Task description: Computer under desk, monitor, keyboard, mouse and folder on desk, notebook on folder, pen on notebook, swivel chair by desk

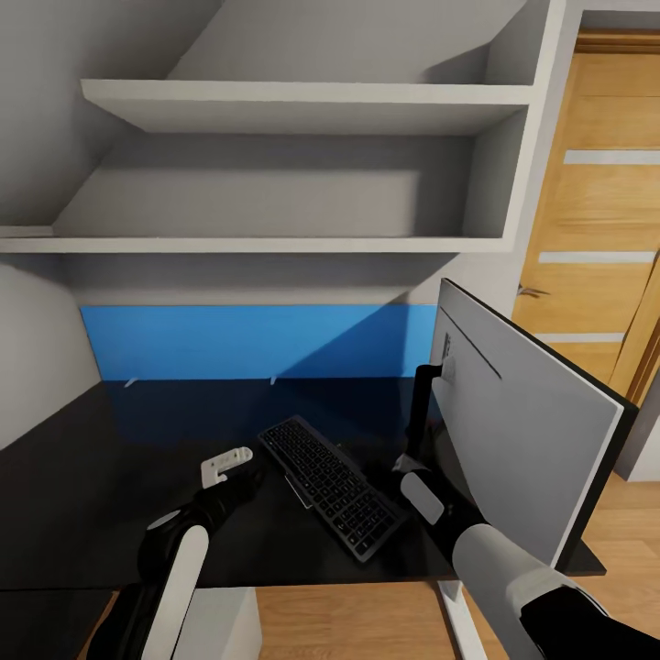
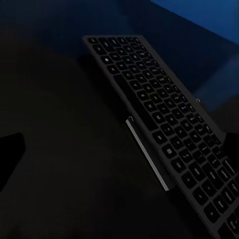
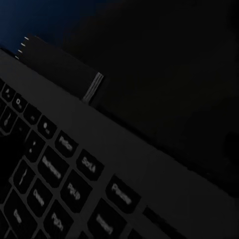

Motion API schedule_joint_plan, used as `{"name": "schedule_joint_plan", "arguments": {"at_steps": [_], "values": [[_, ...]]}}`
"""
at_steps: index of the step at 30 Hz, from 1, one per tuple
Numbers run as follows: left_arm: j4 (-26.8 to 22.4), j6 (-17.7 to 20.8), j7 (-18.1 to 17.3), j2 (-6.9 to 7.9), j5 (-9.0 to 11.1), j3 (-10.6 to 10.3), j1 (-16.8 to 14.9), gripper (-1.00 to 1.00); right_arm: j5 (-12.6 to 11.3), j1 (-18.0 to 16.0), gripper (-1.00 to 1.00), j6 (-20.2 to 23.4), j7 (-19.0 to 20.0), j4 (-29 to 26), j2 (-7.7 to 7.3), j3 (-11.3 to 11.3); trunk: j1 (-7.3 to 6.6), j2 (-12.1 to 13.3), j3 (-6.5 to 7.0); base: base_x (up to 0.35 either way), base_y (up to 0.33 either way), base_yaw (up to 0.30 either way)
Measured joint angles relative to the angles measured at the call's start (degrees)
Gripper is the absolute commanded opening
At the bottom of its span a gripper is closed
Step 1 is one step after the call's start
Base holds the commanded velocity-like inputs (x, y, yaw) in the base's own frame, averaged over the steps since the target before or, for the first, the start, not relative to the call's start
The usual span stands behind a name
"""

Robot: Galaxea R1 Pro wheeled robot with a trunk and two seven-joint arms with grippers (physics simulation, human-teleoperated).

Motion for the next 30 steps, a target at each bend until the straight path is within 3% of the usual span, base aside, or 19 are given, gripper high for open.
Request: {"name": "schedule_joint_plan", "arguments": {"at_steps": [8,30], "values": [[0.6,0.0,0.0,0.00,0.0,-0.1,0.0,1.00,-1.6,0.0,1.00,0.4,0.0,-0.2,0.05,0.1,0.00,0.0,0.00,0.000,0.000,0.000],[1.1,-0.1,0.0,0.01,0.0,-0.8,0.0,1.00,-1.8,0.0,1.00,0.4,0.1,-0.1,0.23,0.2,0.00,0.0,0.00,0.000,0.000,0.000]]}}
